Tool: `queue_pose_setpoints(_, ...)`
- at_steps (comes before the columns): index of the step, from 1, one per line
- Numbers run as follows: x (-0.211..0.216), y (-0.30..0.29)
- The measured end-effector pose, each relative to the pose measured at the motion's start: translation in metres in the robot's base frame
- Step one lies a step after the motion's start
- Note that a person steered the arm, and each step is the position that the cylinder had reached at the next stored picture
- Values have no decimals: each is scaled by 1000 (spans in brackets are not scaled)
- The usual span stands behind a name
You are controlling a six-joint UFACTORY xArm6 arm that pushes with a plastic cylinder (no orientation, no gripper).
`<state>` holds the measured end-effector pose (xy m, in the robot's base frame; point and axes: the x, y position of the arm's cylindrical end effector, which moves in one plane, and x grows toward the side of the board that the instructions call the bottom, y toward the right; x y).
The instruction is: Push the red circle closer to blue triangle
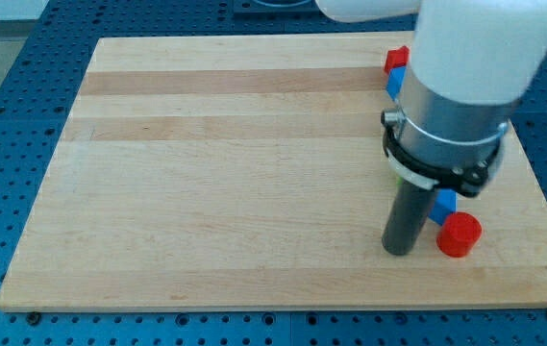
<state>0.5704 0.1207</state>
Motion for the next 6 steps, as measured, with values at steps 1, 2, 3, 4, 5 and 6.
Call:
queue_pose_setpoints(1,7,12)
queue_pose_setpoints(2,8,42)
queue_pose_setpoints(3,8,71)
queue_pose_setpoints(4,10,71)
queue_pose_setpoints(5,24,84)
queue_pose_setpoints(6,21,112)
